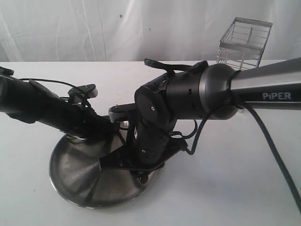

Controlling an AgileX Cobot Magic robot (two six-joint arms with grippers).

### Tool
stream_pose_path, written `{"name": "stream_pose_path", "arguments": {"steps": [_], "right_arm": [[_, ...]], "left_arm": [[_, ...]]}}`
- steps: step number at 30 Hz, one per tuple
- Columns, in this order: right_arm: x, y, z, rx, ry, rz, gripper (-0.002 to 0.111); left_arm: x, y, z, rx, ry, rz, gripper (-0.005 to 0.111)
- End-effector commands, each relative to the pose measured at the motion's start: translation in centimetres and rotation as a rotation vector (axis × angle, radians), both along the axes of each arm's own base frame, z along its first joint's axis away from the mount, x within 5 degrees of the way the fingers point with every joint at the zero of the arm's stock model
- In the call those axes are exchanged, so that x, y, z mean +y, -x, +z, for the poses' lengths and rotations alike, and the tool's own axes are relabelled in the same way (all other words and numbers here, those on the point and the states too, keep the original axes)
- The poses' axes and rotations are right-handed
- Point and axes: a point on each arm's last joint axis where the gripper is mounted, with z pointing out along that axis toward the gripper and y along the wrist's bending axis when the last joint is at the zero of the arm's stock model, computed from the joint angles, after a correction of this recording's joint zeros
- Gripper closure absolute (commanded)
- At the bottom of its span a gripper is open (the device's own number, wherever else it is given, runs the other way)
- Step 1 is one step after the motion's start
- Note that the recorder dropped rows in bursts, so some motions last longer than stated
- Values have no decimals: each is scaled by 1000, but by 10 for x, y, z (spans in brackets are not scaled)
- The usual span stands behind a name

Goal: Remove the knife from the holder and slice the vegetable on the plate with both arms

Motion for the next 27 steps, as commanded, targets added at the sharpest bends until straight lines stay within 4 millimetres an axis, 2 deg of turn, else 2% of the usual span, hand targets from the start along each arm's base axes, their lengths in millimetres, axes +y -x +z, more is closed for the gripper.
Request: {"name": "stream_pose_path", "arguments": {"steps": [1,4,7,17,23,27], "right_arm": [[-2,-1,0,-5,21,10,108],[-1,-2,-5,-2,22,9,108],[0,-4,-7,-11,13,8,108],[2,-5,-7,-18,0,5,108],[2,-5,-7,-18,0,5,108],[2,-5,-7,-18,0,5,108]], "left_arm": [[0,6,6,6,21,18,107],[-2,6,22,-14,87,72,107],[-7,6,27,13,172,104,107],[-12,0,7,70,288,196,107],[-22,-2,16,31,446,147,107],[-24,-1,23,11,463,109,107]]}}
